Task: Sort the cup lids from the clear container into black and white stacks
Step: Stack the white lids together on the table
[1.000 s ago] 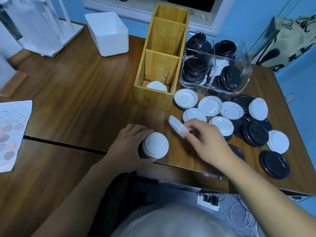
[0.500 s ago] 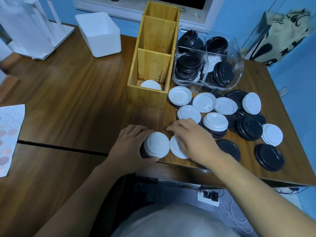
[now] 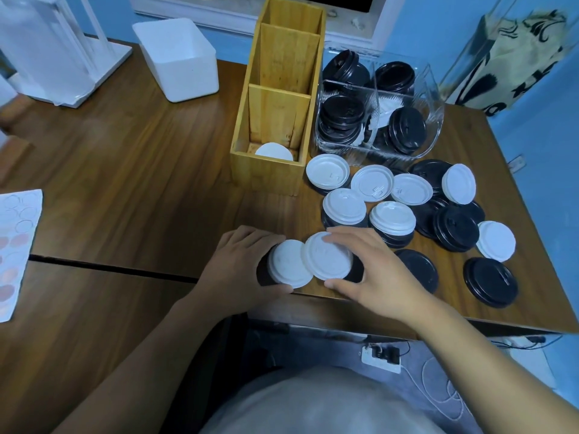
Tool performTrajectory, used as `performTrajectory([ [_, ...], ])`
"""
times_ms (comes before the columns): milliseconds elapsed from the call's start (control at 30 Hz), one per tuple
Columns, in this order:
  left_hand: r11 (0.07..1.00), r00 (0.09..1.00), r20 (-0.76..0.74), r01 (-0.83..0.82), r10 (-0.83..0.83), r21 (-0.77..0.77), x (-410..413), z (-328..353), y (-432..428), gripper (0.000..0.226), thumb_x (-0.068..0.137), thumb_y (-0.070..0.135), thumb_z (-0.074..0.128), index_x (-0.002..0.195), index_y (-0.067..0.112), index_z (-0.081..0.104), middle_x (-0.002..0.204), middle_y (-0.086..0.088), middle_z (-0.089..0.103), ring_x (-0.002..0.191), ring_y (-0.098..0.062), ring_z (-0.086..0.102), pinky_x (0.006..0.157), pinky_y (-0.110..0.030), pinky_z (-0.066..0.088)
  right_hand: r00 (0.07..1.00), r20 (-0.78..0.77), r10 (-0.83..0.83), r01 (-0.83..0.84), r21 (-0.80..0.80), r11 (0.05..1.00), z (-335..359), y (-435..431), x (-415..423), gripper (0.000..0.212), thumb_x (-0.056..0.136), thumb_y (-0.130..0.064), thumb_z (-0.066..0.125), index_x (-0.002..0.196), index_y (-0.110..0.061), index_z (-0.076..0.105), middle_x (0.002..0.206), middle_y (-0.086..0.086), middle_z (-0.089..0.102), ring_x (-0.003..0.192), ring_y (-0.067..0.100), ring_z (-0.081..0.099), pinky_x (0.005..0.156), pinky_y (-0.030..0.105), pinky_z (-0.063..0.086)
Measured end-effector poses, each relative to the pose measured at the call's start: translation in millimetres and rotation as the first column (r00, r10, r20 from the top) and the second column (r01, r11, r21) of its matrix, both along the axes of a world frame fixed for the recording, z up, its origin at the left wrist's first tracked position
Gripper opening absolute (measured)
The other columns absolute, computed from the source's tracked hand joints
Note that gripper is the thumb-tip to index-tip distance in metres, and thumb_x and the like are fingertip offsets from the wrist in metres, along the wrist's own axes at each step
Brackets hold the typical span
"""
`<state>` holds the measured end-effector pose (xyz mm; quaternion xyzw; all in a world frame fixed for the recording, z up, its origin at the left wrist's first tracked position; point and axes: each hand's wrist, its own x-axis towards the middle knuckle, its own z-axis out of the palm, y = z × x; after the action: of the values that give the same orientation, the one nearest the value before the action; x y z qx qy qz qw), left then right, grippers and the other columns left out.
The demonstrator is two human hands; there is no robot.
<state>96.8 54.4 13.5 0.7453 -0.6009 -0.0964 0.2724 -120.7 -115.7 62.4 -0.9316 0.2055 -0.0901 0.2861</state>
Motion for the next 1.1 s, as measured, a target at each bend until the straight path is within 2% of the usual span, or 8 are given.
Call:
performTrajectory([
  [167,1.000,0.999,-0.030,-0.012,0.012,0.013,0,2,-1,0.085,0.069,0.076,0.067,0.137,0.026,0.058,0.128,0.014,0.065,0.122,-0.010,0.048,0.102,-0.033,0.033,0.975,-0.100,0.197,-0.201,-0.037,0.979,-3,2,26,0.070,0.079,-0.030,0.082,0.142,-0.031,0.050,0.151,-0.016,0.040,0.137,0.007,0.033,0.112,0.018,0.024],
  [267,1.000,0.999,-0.032,-0.005,0.005,0.019,0,2,-1,0.084,0.071,0.076,0.067,0.138,0.028,0.056,0.127,0.015,0.065,0.122,-0.010,0.048,0.103,-0.037,0.035,0.973,-0.082,0.216,-0.215,0.021,0.976,-8,3,32,0.070,0.079,-0.022,0.081,0.142,-0.030,0.051,0.152,-0.016,0.039,0.139,0.008,0.034,0.114,0.021,0.026],
  [367,1.000,0.999,-0.036,0.000,0.001,0.014,0,1,-1,0.083,0.071,0.076,0.067,0.138,0.028,0.056,0.126,0.016,0.065,0.122,-0.011,0.048,0.103,-0.038,0.036,0.975,-0.045,0.220,-0.217,0.063,0.974,-9,4,33,0.069,0.077,-0.019,0.084,0.138,-0.029,0.055,0.150,-0.015,0.042,0.137,0.005,0.036,0.112,0.016,0.025],
  [567,1.000,0.999,-0.036,0.021,-0.021,0.012,1,-3,-2,0.086,0.073,0.077,0.067,0.140,0.026,0.055,0.126,0.016,0.065,0.122,-0.011,0.047,0.102,-0.033,0.032,0.965,-0.029,0.260,-0.258,0.066,0.964,-9,12,44,0.052,0.085,-0.039,0.077,0.134,-0.029,0.062,0.148,-0.012,0.045,0.136,0.007,0.041,0.113,0.020,0.029],
  [667,1.000,0.999,-0.034,0.029,-0.029,-0.001,2,-4,-2,0.087,0.072,0.075,0.072,0.141,0.026,0.055,0.126,0.017,0.064,0.122,-0.010,0.048,0.102,-0.031,0.030,0.972,-0.020,0.232,-0.231,0.041,0.972,-14,16,45,0.046,0.089,-0.038,0.073,0.132,-0.028,0.063,0.147,-0.011,0.047,0.134,0.010,0.044,0.112,0.023,0.031],
  [800,0.999,0.999,-0.022,0.045,-0.045,-0.015,3,-4,0,0.091,0.070,0.073,0.074,0.144,0.024,0.054,0.126,0.016,0.065,0.122,-0.010,0.048,0.103,-0.034,0.033,0.977,-0.045,0.209,-0.207,0.043,0.977,-15,14,47,0.057,0.084,-0.042,0.077,0.134,-0.026,0.057,0.144,-0.012,0.052,0.132,0.009,0.047,0.110,0.028,0.037],
  [933,0.999,0.999,-0.008,0.032,-0.032,-0.022,2,-5,-1,0.088,0.072,0.077,0.070,0.140,0.022,0.057,0.124,0.014,0.067,0.121,-0.011,0.049,0.102,-0.035,0.035,0.980,-0.084,0.180,-0.178,0.034,0.983,-9,15,51,0.065,0.079,-0.048,0.080,0.133,-0.025,0.053,0.134,-0.011,0.057,0.124,0.009,0.049,0.104,0.025,0.039],
  [1100,0.999,0.999,0.007,0.032,-0.032,0.008,4,-8,-3,0.085,0.074,0.080,0.064,0.139,0.025,0.061,0.144,0.014,0.055,0.131,-0.012,0.043,0.106,-0.035,0.033,0.984,-0.105,0.144,-0.132,0.119,0.984,-7,13,56,0.072,0.070,-0.052,0.085,0.130,-0.031,0.052,0.128,-0.015,0.054,0.118,0.005,0.047,0.100,0.027,0.041],
])
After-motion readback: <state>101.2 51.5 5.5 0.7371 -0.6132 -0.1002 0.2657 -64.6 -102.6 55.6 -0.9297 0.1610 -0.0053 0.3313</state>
